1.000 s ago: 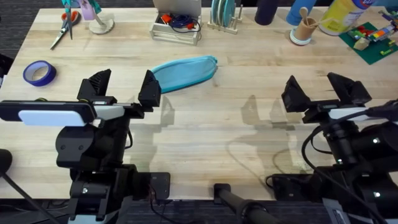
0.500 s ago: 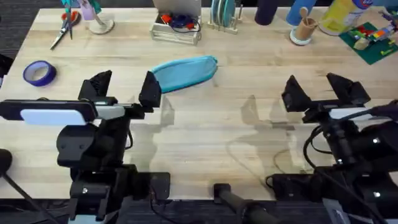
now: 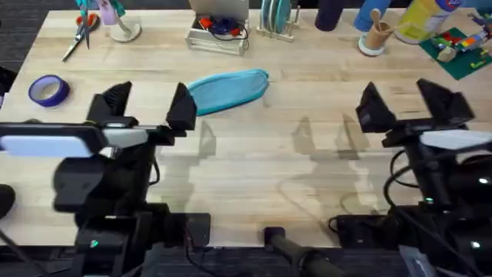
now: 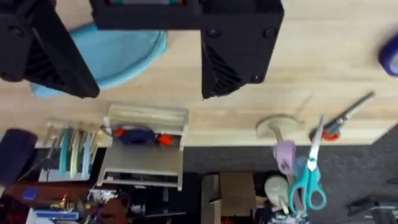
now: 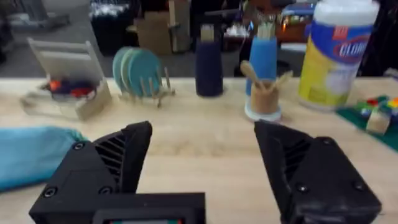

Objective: Unzip the bag, pick up the pens from the table one at a time and place them inside, then zip the bag closed.

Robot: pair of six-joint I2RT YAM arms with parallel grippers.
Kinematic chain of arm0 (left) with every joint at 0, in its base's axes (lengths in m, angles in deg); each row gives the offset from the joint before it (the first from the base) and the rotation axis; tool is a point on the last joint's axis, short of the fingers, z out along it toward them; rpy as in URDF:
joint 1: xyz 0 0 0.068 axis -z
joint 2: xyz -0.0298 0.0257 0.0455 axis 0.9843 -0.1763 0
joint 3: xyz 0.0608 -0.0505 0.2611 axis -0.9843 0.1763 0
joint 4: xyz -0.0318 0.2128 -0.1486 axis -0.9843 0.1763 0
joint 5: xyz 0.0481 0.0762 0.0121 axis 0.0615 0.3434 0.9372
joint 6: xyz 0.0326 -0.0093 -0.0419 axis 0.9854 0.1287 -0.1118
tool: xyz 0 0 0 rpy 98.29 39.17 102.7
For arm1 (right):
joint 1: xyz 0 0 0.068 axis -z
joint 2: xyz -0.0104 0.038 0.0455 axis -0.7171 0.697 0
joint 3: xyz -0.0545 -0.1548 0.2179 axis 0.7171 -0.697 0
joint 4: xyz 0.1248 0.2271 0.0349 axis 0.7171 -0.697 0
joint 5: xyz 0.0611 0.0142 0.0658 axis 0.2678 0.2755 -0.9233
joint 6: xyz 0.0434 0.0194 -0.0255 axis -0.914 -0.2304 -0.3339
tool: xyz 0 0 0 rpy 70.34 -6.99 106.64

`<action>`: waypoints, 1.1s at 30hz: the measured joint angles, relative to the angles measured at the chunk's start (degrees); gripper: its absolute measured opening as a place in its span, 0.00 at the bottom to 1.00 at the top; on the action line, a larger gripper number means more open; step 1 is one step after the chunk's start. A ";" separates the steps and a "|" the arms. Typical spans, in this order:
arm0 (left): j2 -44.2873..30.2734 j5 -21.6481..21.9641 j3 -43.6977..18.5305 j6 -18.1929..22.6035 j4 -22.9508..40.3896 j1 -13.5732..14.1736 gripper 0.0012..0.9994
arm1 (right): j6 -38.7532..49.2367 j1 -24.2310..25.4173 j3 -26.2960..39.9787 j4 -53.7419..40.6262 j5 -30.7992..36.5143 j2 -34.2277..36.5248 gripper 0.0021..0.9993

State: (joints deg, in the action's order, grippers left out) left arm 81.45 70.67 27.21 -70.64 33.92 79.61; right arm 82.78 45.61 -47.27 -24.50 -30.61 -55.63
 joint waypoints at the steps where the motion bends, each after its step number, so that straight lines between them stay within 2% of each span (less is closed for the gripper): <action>1: 0.01 0.00 -1.14 0.00 0.39 0.00 0.99 | 0.00 0.00 0.97 -0.01 0.01 0.00 1.00; 8: -0.15 0.01 -7.90 -0.01 1.29 0.00 0.99 | 0.00 0.00 9.03 0.38 0.00 1.81 1.00; 17: -9.43 0.01 -18.77 -0.02 3.03 0.00 0.99 | 0.00 0.00 19.98 0.19 -0.22 13.38 1.00; 25: -23.45 -1.00 -33.59 -0.02 16.76 0.00 0.99 | 0.00 0.00 30.44 -2.00 -2.15 27.32 1.00; 33: -36.94 -1.66 -48.00 -0.01 30.84 0.00 0.99 | -0.03 0.00 40.11 -16.47 -6.68 40.89 1.00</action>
State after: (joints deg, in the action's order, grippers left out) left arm 44.51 69.01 -20.79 -70.65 64.76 79.61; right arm 82.74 45.61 -7.15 -40.97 -37.29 -14.74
